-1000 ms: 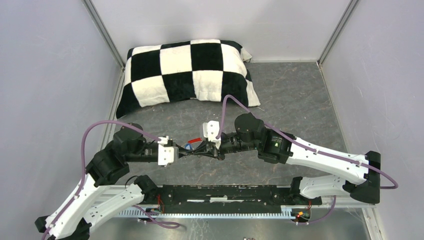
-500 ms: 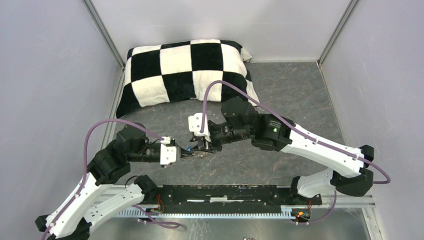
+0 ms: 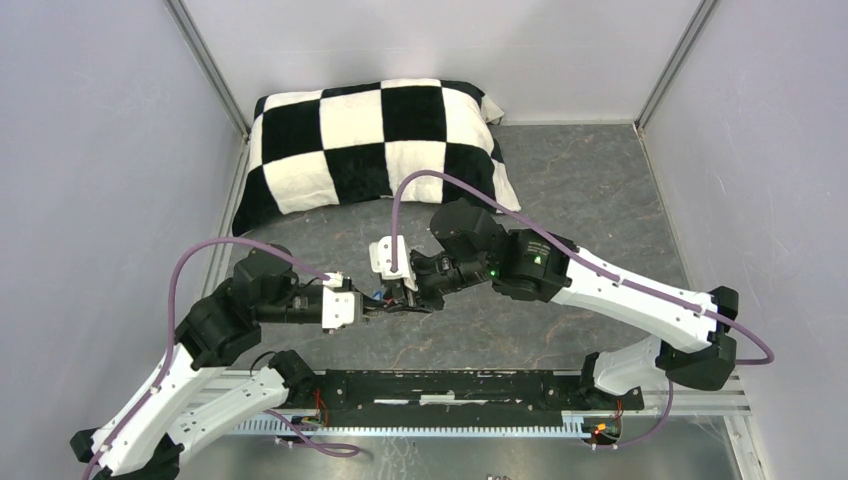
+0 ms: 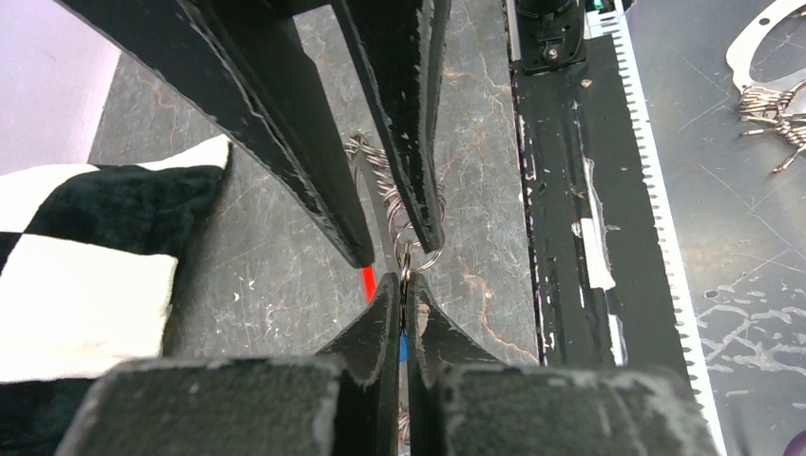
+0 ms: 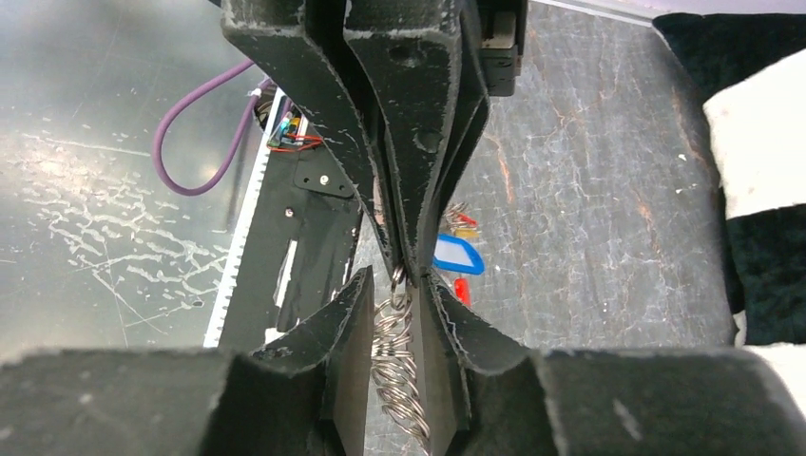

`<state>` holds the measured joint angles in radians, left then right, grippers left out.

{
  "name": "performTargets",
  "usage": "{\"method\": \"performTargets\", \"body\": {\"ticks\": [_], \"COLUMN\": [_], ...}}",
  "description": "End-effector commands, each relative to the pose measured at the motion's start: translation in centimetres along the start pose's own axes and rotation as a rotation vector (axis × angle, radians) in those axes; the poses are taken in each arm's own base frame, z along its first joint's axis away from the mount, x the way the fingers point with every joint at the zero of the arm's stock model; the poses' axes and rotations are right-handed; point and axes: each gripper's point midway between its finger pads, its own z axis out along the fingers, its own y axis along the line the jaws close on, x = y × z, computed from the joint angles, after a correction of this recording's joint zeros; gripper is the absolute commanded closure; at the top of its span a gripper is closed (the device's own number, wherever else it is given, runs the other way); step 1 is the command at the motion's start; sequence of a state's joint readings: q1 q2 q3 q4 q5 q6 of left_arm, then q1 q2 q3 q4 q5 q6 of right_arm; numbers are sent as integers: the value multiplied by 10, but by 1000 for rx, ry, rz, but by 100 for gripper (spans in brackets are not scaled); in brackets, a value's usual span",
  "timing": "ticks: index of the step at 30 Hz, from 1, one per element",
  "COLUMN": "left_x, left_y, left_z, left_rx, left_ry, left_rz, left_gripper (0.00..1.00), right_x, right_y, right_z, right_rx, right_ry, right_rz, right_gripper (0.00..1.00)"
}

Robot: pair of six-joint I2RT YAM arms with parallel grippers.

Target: Put the keys on the keyring

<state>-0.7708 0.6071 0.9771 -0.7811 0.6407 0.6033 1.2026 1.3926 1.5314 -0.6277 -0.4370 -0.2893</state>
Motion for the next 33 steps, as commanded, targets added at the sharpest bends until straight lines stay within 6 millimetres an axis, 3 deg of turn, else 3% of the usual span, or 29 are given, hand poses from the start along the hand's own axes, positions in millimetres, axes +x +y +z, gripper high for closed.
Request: {"method": "performTargets", "body": {"ticks": [1,7,14,20,25,27,28,30,33], "left_x": [-16,-16,-21,-23,-24,-25,-25,-26,-31], "left_y": [11,10,8,8,7,7,6,5,-1], "left_z": [-4,-4,-7,-7,-7,-7,-8,-8,-11], "left_rx": [-30,-28,-23,-22,-18,-18,-15,-11,7], "left_ry": [-28,-32,-49,-54,-58,-58,-61,-66,-93], "left_rz": [75,77,86,86,83,80,77,68,72], "left_gripper": [98,98,98,98,98,98,97,79,63], "right_x": [4,7,12,19,18,16,14,5,-7], "right_y": [4,1,-4,-12,-21,-24,-25,-26,-25], "right_z": [10,15,15,13,10,8,7,2,-8], "right_rx": [-31,-21,8,58,107,124,134,154,179], "right_ry": [-1,6,24,60,65,58,47,-1,-88], "right_rz": [18,24,28,27,16,10,6,-5,-26], "right_gripper": [71,73,87,85,100,99,100,100,100]}}
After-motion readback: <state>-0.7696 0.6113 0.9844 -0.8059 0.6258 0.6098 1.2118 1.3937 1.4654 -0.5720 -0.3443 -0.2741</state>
